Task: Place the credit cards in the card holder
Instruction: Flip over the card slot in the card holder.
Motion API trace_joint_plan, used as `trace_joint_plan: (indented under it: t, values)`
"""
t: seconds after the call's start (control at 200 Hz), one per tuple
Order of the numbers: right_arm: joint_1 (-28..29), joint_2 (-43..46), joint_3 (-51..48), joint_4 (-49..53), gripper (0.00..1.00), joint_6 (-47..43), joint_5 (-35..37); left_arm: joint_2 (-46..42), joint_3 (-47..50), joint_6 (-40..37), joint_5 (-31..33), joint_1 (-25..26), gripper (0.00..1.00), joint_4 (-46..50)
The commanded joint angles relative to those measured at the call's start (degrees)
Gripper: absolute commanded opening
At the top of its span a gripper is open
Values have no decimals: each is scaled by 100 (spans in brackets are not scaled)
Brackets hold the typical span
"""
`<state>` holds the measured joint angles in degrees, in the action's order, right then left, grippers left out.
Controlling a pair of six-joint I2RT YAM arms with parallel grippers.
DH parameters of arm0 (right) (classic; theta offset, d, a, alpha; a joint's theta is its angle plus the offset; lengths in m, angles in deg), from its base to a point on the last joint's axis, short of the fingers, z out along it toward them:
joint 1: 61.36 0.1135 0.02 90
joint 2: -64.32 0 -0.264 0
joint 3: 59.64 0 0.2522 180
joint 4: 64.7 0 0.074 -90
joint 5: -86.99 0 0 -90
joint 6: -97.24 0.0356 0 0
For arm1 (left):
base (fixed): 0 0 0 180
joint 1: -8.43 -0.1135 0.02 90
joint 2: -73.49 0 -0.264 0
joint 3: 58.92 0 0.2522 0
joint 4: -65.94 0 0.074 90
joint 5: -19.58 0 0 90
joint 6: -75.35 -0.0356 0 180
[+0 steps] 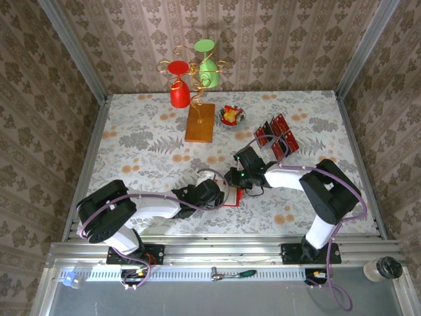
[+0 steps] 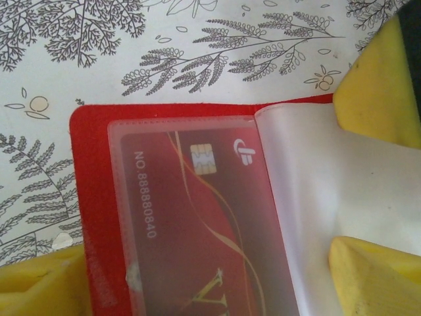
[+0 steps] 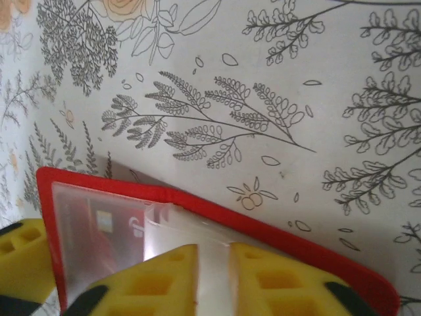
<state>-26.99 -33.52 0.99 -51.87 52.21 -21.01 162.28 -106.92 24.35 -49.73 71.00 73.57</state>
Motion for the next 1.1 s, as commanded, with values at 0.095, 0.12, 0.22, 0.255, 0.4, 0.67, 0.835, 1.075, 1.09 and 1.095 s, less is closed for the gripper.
trace_joint_plan:
  t: [0.095, 0.12, 0.22, 0.255, 0.4, 0.67, 0.835, 1.075, 1.09, 1.095]
  values:
    - [-62, 519, -24, 532, 40, -37, 298, -40, 214, 101, 26, 13, 86, 29]
    - [-62, 555, -57, 532, 41, -14, 304, -52, 223, 101, 37, 10, 86, 17]
    - [-62, 621, -160, 459, 43, 66, 288, -96, 298, 134, 52, 18, 86, -33]
    - [-62, 609, -193, 430, 44, 90, 271, -114, 320, 139, 54, 19, 86, -54]
    - [-44, 516, -255, 287, 44, 186, 151, -149, 389, 168, 73, 30, 85, -89]
    - [96, 187, -229, 67, 44, 324, -1, -161, 409, 175, 93, 29, 85, -108]
    - [114, 46, -187, -17, 44, 362, -75, -161, 418, 179, 93, 41, 85, -122]
    - [114, 9, -145, -65, 43, 381, -171, -182, 436, 190, 102, 44, 85, -126]
    - [114, 17, -148, -65, 43, 381, -169, -186, 436, 195, 102, 37, 85, -125]
    - [114, 18, -146, -65, 43, 376, -169, -191, 436, 195, 102, 37, 85, -125]
